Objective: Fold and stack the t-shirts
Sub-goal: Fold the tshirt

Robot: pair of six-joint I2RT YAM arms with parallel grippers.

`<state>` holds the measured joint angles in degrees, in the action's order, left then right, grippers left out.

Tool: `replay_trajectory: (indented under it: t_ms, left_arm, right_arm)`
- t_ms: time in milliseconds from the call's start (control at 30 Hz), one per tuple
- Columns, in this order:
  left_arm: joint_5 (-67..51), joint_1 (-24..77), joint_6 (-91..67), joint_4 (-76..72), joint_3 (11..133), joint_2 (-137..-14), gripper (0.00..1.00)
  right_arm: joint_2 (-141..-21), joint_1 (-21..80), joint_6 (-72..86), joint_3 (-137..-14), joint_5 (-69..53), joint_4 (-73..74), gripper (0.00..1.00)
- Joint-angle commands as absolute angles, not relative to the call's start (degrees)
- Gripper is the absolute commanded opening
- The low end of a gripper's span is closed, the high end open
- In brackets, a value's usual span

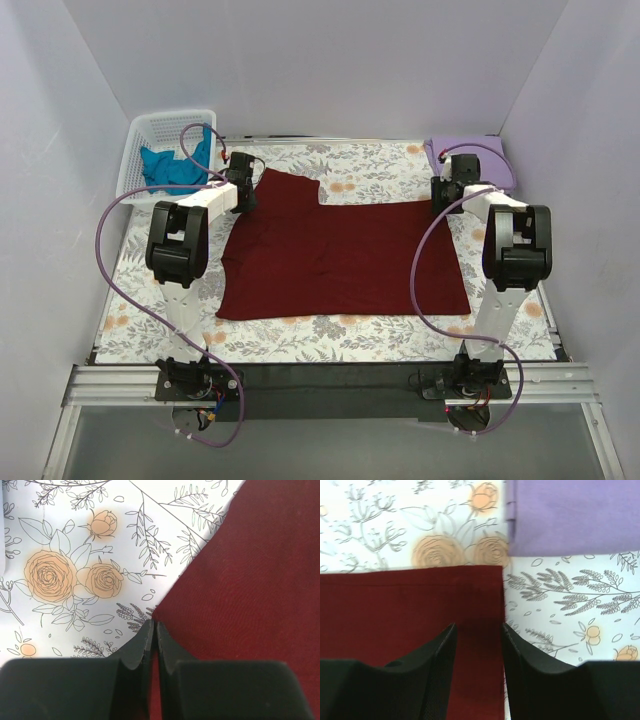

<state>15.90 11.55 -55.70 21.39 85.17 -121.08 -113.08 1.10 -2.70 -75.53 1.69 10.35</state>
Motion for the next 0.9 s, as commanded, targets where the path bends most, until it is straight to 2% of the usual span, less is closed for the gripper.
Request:
replay_trajectory:
  t_ms: [0, 567, 700, 767, 800, 867]
  left_arm:
    - [16.0, 11.78, -55.02, 25.05, 83.23, -122.43, 0.0]
    - [15.91, 12.39, -55.2, 25.31, 83.76, -123.66, 0.0]
    - [15.91, 12.39, -55.28, 25.31, 83.67, -123.57, 0.0]
    - [16.0, 12.39, -55.28, 25.31, 83.58, -123.31, 0.0]
    - [16.08, 12.39, -55.28, 25.31, 83.67, -123.22, 0.0]
    - [15.91, 12.39, -55.11, 25.49, 83.85, -122.78, 0.0]
  right_arm:
    - [-114.43, -1.4, -1.58, -79.62, -2.1, 8.09, 0.47]
    - [-122.34, -3.87, -1.41, -85.17, -12.66, 9.58, 0.49]
    - [-122.87, -3.87, -1.76, -85.34, -12.22, 9.93, 0.4]
    - [-122.87, -3.87, -2.02, -85.43, -11.87, 10.02, 0.32]
    - [-122.78, -3.87, -2.2, -85.52, -11.69, 9.93, 0.23]
    - [-122.52, -3.96, -2.46, -86.22, -11.69, 10.54, 0.12]
